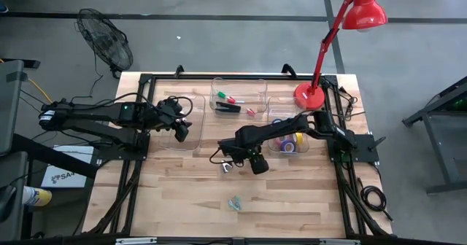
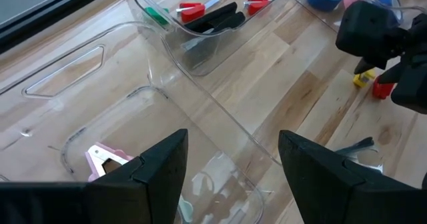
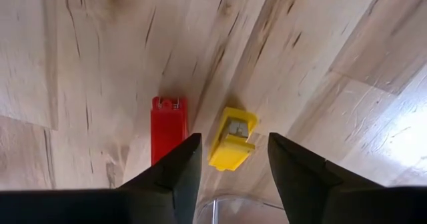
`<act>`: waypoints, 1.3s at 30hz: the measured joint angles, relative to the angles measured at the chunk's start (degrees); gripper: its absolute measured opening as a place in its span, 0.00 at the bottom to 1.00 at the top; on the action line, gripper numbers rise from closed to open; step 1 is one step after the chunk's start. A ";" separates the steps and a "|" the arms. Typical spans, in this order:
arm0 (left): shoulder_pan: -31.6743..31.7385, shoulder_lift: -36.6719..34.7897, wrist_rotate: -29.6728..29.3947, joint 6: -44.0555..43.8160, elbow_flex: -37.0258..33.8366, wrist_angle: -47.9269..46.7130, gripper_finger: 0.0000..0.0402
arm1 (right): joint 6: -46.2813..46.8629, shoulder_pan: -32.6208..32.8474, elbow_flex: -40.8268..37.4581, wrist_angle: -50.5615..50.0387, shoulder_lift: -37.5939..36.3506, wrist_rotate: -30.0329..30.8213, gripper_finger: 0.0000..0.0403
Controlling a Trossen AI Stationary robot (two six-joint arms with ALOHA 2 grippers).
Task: Pick and place Stapler, Stapler remover, tape
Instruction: Put the yellow stapler into the top transparent bin
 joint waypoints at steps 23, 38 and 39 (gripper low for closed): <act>0.00 -0.01 0.04 0.07 0.00 0.01 0.57 | 5.56 -0.09 0.00 0.30 -0.02 -0.04 0.47; 0.00 -0.01 0.20 0.09 0.00 0.03 0.57 | 6.86 -0.35 -0.11 0.68 0.76 0.18 0.42; 0.01 0.00 0.20 0.08 0.00 0.03 0.57 | 6.86 -0.35 -0.11 0.68 0.76 0.08 0.41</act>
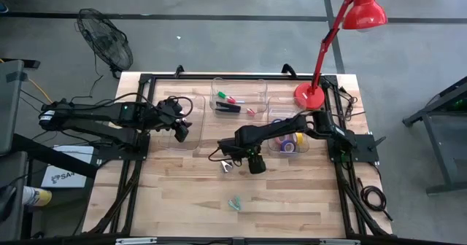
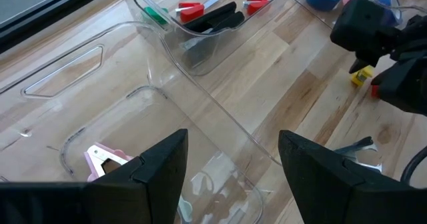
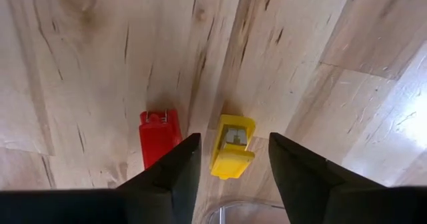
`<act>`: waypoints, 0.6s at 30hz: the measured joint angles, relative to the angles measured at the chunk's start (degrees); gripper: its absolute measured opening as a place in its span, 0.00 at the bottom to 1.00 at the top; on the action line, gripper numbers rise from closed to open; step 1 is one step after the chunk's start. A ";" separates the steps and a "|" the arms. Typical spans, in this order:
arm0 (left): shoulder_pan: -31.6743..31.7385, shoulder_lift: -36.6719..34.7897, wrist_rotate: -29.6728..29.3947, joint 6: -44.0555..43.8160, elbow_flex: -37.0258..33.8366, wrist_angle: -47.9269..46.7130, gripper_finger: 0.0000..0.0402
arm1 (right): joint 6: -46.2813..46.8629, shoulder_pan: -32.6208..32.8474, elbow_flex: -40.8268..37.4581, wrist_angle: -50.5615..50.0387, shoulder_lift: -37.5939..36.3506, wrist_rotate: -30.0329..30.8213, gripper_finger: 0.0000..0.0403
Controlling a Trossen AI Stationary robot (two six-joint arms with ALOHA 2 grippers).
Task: Pick and place Stapler, Stapler remover, tape
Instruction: Put the yellow stapler into the top transparent bin
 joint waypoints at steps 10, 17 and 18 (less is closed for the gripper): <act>-0.01 -0.01 -0.02 0.01 0.02 0.00 0.57 | 0.00 0.00 0.02 -0.35 0.00 0.14 0.28; -0.01 0.01 -0.04 0.44 0.02 0.00 0.57 | 0.02 0.00 0.02 -0.41 0.00 -0.14 0.15; 0.01 -0.01 -0.04 0.44 0.02 -0.02 0.57 | 0.02 0.00 0.02 -0.42 0.00 -0.19 0.13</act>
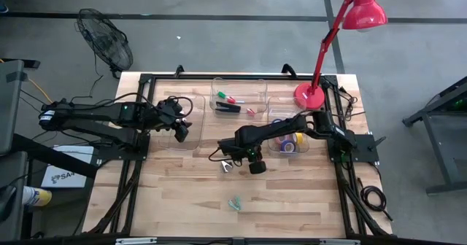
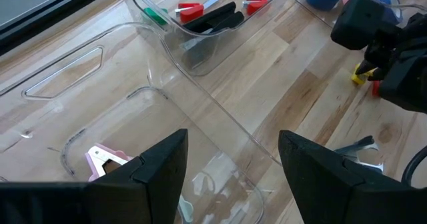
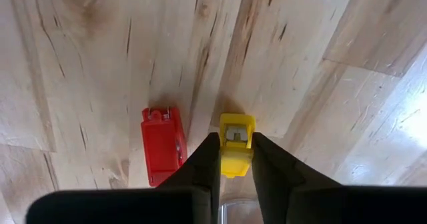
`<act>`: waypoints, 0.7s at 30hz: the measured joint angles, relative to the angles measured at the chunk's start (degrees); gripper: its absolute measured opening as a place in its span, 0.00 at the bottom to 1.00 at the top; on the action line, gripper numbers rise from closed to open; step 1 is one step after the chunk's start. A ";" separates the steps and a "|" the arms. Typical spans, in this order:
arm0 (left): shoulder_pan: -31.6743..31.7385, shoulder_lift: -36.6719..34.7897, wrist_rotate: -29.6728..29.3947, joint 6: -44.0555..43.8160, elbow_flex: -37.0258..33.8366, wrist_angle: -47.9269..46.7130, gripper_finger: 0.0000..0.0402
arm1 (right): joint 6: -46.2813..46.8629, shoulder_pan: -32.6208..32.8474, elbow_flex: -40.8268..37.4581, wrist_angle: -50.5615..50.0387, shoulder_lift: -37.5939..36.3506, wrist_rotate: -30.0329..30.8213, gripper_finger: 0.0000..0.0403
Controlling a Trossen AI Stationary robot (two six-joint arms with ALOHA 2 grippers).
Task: Pick and place Stapler, Stapler remover, tape
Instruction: Put the yellow stapler into the top transparent bin
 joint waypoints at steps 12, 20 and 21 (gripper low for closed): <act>-0.01 0.02 -0.01 0.00 0.04 0.00 0.57 | 1.53 0.00 0.11 -0.93 0.00 -1.03 0.13; 0.00 0.01 -0.06 0.00 0.04 0.02 0.57 | 1.53 0.00 0.13 -1.12 -1.50 -3.88 0.13; 0.00 0.00 -0.07 0.00 0.04 0.00 0.57 | 1.53 -0.04 0.16 -1.03 -2.03 -3.91 0.13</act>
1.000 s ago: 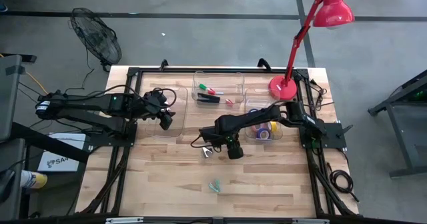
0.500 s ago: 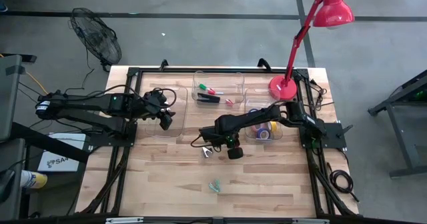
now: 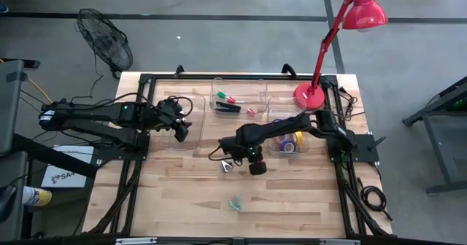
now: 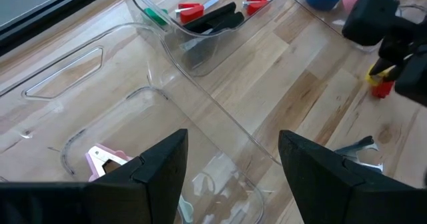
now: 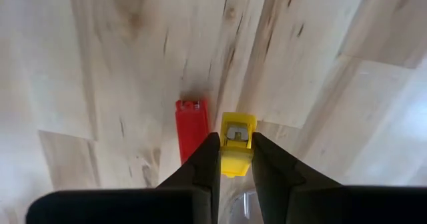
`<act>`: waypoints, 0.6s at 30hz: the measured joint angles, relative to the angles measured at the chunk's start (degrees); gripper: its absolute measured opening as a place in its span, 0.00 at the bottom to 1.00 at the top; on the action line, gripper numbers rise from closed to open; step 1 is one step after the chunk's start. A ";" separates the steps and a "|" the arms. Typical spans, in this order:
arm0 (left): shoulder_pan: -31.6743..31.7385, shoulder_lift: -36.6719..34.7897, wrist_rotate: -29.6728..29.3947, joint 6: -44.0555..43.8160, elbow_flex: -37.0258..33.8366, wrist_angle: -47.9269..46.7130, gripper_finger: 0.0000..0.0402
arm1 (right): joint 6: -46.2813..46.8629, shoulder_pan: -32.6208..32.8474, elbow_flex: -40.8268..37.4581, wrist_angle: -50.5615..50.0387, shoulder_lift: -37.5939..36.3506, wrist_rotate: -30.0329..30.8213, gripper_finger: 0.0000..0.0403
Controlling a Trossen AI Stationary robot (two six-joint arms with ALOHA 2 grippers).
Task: Pick and place Stapler, Stapler remover, tape
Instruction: Put the yellow stapler into the top transparent bin
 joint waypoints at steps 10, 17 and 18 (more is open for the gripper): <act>-0.02 0.01 -0.07 -0.02 0.00 0.02 0.57 | 2.38 -3.09 0.06 1.29 -6.92 0.10 0.13; -0.02 0.00 -0.05 -0.02 0.00 0.06 0.57 | 2.95 -7.25 0.06 4.86 -11.60 2.60 0.13; 0.00 0.02 -0.04 -0.02 0.00 0.03 0.57 | 2.97 -7.97 0.06 5.52 -12.20 3.10 0.13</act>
